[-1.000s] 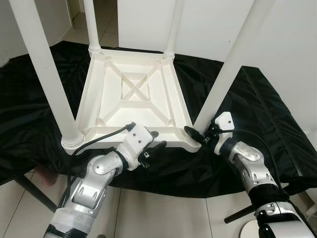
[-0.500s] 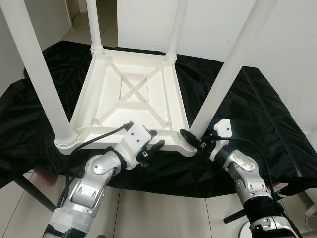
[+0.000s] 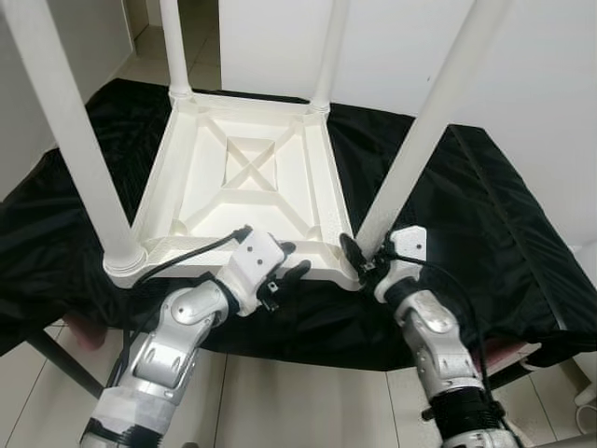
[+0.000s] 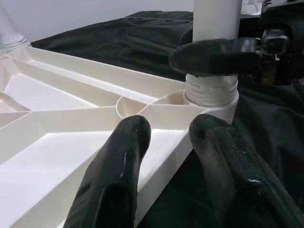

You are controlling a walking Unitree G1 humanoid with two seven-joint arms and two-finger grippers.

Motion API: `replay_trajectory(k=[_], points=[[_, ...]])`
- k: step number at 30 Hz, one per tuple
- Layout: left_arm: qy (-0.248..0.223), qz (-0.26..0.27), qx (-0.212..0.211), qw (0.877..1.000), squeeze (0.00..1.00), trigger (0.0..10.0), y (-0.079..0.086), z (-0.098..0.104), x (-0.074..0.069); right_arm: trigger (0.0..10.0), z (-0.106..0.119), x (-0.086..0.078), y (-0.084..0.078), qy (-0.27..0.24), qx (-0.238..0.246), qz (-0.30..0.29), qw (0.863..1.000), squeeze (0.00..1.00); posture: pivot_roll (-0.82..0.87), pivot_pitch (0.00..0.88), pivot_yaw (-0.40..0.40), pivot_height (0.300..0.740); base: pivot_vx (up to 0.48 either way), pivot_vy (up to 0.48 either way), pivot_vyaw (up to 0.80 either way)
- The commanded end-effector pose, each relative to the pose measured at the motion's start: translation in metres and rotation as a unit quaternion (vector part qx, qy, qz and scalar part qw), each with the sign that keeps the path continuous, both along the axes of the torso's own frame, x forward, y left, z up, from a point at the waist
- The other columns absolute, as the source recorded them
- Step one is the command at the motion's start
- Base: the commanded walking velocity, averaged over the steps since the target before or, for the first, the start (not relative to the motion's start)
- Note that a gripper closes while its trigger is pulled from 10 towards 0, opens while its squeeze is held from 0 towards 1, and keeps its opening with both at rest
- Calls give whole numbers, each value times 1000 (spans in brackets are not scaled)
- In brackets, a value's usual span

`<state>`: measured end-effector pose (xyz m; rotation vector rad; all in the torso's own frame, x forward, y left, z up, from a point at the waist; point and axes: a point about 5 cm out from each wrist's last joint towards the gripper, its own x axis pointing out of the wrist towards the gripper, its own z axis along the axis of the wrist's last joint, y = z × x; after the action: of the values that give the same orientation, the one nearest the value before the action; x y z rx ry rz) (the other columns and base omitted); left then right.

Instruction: Building children table

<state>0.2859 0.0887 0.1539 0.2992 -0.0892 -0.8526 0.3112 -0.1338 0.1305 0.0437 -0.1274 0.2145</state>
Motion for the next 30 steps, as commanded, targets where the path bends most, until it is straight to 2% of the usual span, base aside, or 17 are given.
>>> replay_trajectory(k=[1,4,5,6,7,10,12,15,16,18,19,21,24,27,28,29,30], points=[[-5,13,2,1000,0,10000,-1,0,4,10000,-18,-3,-5,52,5,-73,996,0,87,23,-78,740,0,0,0],[-5,13,2,1000,0,10000,-1,0,4,10000,-18,-3,-5,52,5,-73,996,0,87,23,-78,740,0,0,0],[-7,11,2,1000,0,10000,-2,1,5,10000,-20,-4,-2,59,15,-101,993,0,93,22,-81,740,0,0,0],[-7,11,2,1000,0,10000,-2,1,5,10000,-20,-4,-2,59,15,-101,993,0,93,22,-81,740,0,0,0],[-11,12,1,1000,0,10000,-3,3,6,10000,-22,-5,7,66,32,-120,990,0,99,19,-85,740,0,0,0],[-13,14,-1,1000,0,10000,-4,4,6,10000,-22,-5,18,69,42,-121,989,0,104,16,-87,740,0,0,0],[-12,16,-3,1000,0,10000,-4,3,5,10000,-17,-6,32,58,41,-89,993,0,98,15,-88,740,0,0,0],[-12,14,-3,1000,0,10000,-6,2,4,10000,-14,-7,30,47,29,-84,995,0,97,14,-90,740,0,0,0],[-13,14,-4,1000,0,10000,-7,2,5,10000,-13,-8,27,46,28,-87,995,153,96,13,-91,740,0,0,0],[-13,14,-5,1000,0,10000,-7,3,6,10000,-13,-8,26,46,27,-88,995,153,95,14,-90,740,0,0,0],[-13,13,-6,1000,0,10000,-7,3,6,10000,-12,-8,25,46,30,-87,995,973,92,15,-90,740,0,0,0],[-14,12,-6,1000,0,10000,-8,3,7,10000,-10,-8,23,37,28,-85,995,1000,89,15,-92,740,0,0,0],[-16,8,-4,1000,0,10000,-11,2,6,10000,-6,-8,17,25,26,-83,996,1000,87,13,-95,740,0,0,0],[-16,7,-4,1000,0,10000,-12,2,5,10000,-7,-8,8,26,8,-54,998,1000,90,12,-96,740,0,0,0],[-15,7,-4,1000,0,10000,-11,1,4,10000,-7,-8,3,25,-4,-24,999,1000,89,13,-97,740,0,0,0],[-14,7,-4,1000,0,10000,-11,0,3,10000,-7,-9,-2,21,-17,9,1000,0,90,15,-98,740,0,0,0],[-13,7,-4,1000,0,10000,-11,-1,3,10000,-6,-9,-6,18,-25,30,999,0,90,15,-98,740,0,0,0]])
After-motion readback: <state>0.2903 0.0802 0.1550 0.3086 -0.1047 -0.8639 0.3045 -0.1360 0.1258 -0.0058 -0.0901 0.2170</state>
